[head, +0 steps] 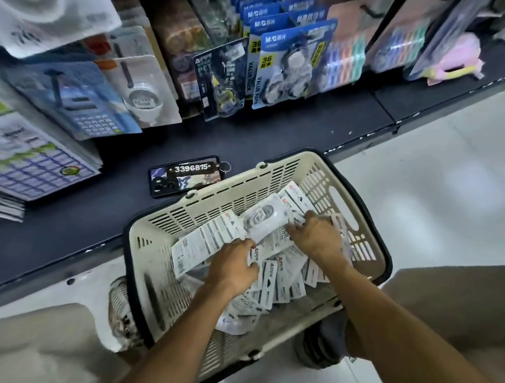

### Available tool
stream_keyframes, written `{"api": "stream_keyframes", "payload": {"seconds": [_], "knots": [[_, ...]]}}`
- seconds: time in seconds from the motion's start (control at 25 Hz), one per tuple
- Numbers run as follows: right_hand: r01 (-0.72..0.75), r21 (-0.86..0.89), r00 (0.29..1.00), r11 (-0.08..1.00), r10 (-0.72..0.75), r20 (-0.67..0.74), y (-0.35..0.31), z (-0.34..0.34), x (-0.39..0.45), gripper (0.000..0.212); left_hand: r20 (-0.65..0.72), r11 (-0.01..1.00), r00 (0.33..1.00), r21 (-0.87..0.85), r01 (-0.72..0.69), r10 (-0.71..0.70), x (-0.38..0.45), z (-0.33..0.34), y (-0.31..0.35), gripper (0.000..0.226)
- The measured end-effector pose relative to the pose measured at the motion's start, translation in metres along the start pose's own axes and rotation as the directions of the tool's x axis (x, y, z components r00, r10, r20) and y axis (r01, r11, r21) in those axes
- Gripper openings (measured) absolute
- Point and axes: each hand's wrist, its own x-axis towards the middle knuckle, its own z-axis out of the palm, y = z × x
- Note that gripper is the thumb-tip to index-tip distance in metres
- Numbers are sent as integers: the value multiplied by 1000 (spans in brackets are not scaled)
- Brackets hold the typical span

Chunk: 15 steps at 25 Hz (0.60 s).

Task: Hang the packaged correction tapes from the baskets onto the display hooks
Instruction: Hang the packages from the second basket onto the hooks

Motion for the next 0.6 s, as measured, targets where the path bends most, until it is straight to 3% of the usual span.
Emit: {"api": "stream_keyframes", "payload": {"seconds": [0.2, 0.28, 0.32, 0.4, 0.52, 0.6], "knots": [[40, -101, 999, 994, -40, 3, -18, 4, 8, 19, -8, 1000, 1000, -11, 7, -7, 7, 5, -5, 42], [-43, 185, 986, 982, 11, 168, -25, 6, 6, 13, -19, 1000, 1000, 2, -4, 4, 6, 6, -5, 43], [-141, 361, 959, 922, 37, 281, -28, 2, 4, 9, -29, 1000, 999, -19, -19, 18, 4, 6, -4, 47], [-270, 558, 905, 785, 10, 425, -33, -20, 1, 6, 4, 993, 997, -92, -70, 71, 3, 4, -1, 76], [-251, 678, 897, 691, -97, 431, -39, -66, -2, 15, 50, 973, 992, -206, -104, 117, -3, 2, 15, 117], [-239, 759, 881, 606, -192, 431, -46, -89, -4, 19, -79, 934, 996, -354, -54, 27, -2, -3, 25, 111]]}}
